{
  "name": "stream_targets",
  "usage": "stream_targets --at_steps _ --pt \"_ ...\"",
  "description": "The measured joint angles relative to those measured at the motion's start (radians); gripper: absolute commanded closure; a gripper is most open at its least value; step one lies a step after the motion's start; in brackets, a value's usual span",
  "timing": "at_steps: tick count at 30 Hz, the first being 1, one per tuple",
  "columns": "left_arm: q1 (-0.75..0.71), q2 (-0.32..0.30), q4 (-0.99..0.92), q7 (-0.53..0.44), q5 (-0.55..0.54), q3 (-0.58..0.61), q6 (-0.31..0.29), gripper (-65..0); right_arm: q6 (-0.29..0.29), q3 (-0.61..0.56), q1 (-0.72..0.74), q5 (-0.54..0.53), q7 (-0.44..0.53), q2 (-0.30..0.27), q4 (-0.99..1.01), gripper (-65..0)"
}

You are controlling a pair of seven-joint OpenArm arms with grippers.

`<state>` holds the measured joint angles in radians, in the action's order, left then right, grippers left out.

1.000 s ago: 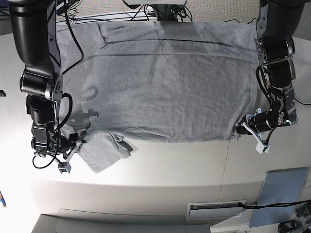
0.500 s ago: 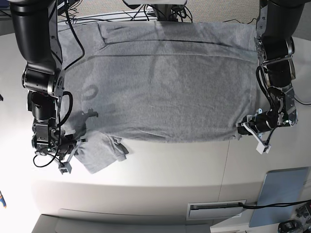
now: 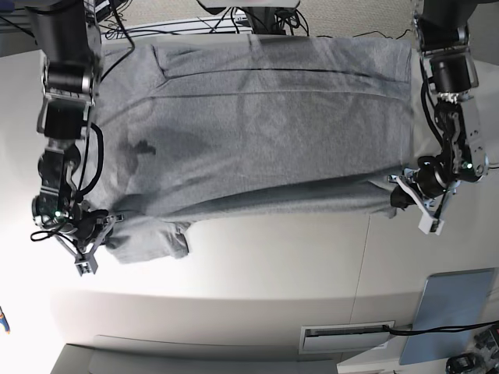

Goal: Fold the T-shirt properly
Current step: 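Grasp the hem corners and fold the hem up onto the collar edge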

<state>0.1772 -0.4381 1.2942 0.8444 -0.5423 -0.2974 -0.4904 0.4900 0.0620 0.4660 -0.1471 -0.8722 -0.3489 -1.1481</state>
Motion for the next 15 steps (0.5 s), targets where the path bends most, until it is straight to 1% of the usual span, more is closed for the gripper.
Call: stream_targets --at_steps 3,5,7,10,12,15 --pt "-0.056 -0.021 0.056 0.021 -0.076 0.000 0.000 0.0 -0.036 -0.001 -0.116 -0.044 -0.045 -0.038 -0.174 0.0" --pt "-0.099 -0.031 0.077 0.036 -0.119 0.000 0.000 0.0 -0.080 -0.002 -0.203 -0.072 -0.075 -0.071 -0.280 0.0" --pt "-0.137 -0.036 0.095 0.046 -0.137 0.000 0.000 0.0 -0.114 -0.001 -0.279 -0.093 -0.108 -0.100 -0.386 0.0" --pt "-0.196 -0.053 0.128 0.044 -0.143 0.002 -0.004 0.0 -0.165 0.003 -0.383 -0.103 -0.130 -0.123 -0.542 0.0" --pt "-0.235 -0.066 0.149 0.044 -0.142 0.000 -0.003 0.0 -0.169 0.025 -0.465 -0.103 -0.151 -0.125 -0.621 0.0" --pt "-0.293 -0.066 0.189 0.046 -0.143 -0.005 -0.003 0.0 -0.169 0.087 -0.588 -0.106 -0.172 -0.119 -0.705 0.0"
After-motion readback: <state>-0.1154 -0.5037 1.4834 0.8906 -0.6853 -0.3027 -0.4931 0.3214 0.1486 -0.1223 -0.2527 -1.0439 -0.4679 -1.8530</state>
